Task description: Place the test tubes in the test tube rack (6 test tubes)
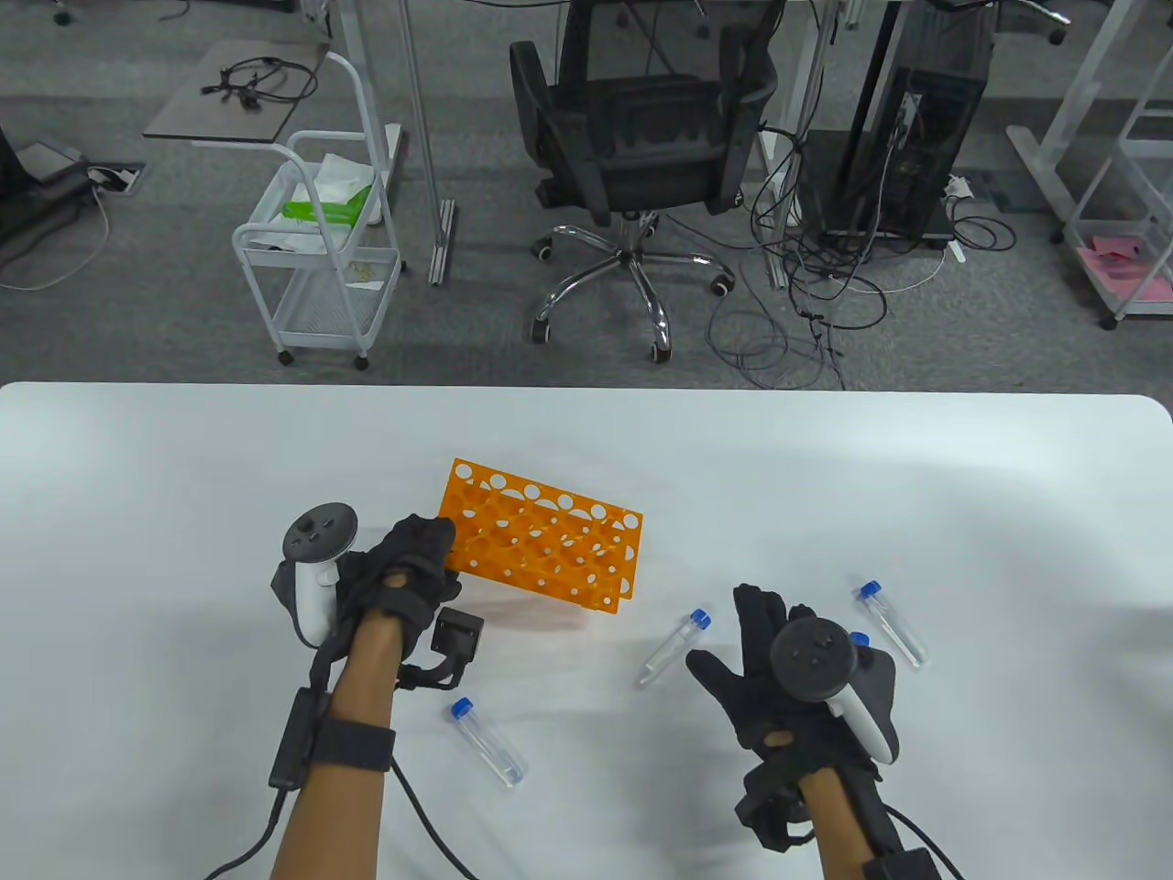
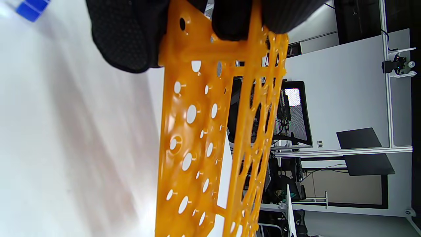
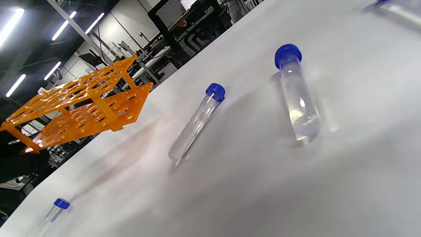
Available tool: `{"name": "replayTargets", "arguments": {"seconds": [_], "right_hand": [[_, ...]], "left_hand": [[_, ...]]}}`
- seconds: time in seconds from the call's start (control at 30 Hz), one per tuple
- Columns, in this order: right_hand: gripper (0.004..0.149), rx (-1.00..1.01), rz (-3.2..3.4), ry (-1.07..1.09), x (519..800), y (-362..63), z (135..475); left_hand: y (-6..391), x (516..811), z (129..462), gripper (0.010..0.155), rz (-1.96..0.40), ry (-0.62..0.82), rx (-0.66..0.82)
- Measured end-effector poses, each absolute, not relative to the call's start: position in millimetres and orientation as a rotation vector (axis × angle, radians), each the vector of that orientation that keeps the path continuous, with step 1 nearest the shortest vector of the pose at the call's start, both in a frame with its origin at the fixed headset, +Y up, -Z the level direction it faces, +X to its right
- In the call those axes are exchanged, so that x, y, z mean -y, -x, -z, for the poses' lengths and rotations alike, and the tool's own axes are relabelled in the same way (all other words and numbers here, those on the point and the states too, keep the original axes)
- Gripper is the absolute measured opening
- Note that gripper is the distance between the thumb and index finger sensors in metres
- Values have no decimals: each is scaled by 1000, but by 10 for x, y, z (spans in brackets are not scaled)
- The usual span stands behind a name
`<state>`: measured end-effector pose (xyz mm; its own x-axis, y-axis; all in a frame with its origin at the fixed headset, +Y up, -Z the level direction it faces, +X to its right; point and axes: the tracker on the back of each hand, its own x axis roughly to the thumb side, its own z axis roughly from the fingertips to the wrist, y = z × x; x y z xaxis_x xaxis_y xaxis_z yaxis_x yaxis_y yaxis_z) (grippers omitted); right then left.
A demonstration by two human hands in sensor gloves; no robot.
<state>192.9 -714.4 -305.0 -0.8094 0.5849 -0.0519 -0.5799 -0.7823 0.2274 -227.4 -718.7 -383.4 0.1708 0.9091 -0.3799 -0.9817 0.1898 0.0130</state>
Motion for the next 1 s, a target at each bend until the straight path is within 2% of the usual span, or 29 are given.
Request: {"name": "replayTargets", "arguments": {"seconds": [0.4,0.67,1.0], "right_hand": [[95,-263,-2433,-19,7057,-2045,3035],[95,-249,-2414,-18,7023,-2090,3008],[95,-213,-2393,19,6947,-2252,3018]], "left_hand": [[2366,7288,3291,42,-1499,312,-340],[2207,7259,2945,44,-1536,326,-229],[2068,7278,2890,44,-1576,364,-141]]}}
